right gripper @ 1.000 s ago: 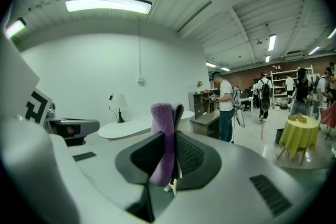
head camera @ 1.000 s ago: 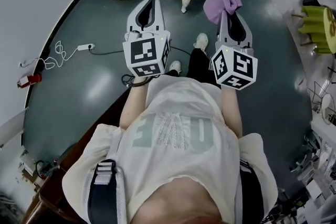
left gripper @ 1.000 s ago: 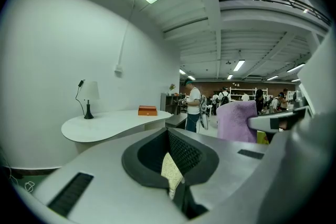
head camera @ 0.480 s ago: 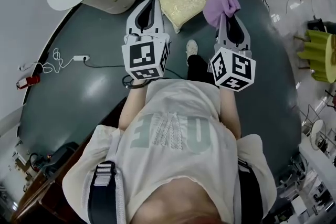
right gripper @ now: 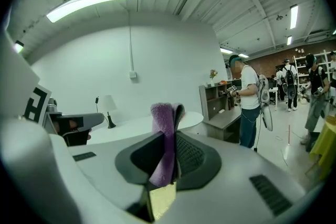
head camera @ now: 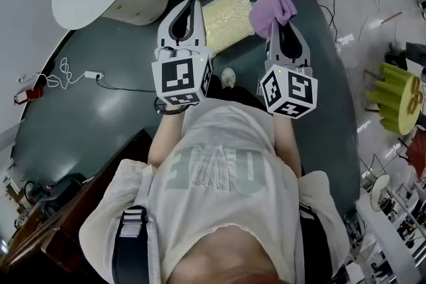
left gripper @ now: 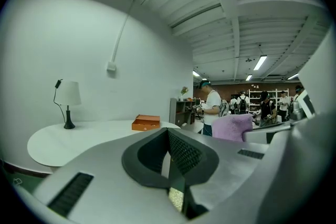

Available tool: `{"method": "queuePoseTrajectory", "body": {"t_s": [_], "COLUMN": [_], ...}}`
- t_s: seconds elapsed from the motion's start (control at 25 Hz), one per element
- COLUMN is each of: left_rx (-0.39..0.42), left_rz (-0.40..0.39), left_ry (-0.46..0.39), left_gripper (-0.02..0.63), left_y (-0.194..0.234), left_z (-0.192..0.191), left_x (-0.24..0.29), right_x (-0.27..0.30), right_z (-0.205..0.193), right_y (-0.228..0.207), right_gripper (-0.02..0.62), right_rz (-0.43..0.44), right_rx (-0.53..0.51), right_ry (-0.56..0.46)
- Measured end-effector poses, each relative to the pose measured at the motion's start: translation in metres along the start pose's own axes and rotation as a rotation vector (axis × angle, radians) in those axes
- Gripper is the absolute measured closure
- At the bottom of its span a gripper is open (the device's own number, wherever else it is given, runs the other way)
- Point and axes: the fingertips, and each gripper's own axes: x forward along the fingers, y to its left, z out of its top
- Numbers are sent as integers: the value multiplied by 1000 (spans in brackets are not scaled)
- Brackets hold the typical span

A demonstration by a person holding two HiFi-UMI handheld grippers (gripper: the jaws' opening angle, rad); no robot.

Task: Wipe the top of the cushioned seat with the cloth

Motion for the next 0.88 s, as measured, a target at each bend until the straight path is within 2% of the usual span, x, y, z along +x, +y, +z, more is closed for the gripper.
{"method": "queuePoseTrajectory", "body": {"t_s": [0.52,0.72,0.88], "left_rx": [13,22,23], "left_rz": [-14,5,67], "left_ry": [-24,20,47], "left_gripper": [601,601,601], "left_y": [5,20,54], "left_z": [21,2,-23], "left_x": [29,34,49], "right_x": [23,45,87], "right_z": [18,-2,-21], "right_y": [6,25,48], "right_gripper": [528,528,528], "right_rz": [15,115,222], "right_rx": [-18,-33,-42], "right_ry": [-28,52,109]}}
